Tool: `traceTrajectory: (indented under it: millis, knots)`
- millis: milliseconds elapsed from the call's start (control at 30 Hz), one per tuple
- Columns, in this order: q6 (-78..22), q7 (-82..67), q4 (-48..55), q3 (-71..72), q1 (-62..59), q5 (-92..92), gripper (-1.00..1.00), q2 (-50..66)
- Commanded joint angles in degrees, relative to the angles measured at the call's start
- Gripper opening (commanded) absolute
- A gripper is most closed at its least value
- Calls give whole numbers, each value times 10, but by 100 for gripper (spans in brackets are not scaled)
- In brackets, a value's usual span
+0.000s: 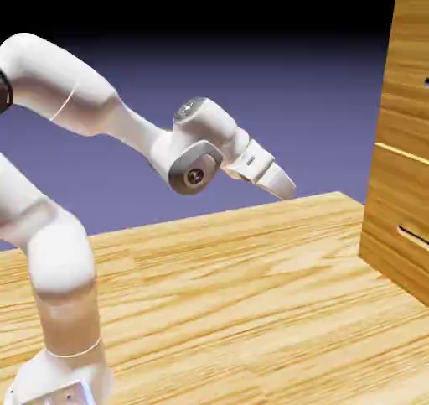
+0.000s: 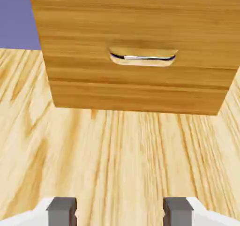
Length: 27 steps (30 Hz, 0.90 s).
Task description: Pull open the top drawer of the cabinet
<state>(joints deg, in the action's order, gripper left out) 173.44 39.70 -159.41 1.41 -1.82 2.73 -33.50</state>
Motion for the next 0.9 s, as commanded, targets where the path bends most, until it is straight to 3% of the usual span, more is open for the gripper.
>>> traceTrajectory:
  millis: [0, 867]
  knots:
    - [-5, -23, 13, 12, -21, 23, 0, -7]
    - [-127, -618, 355, 315, -561, 611, 0, -187]
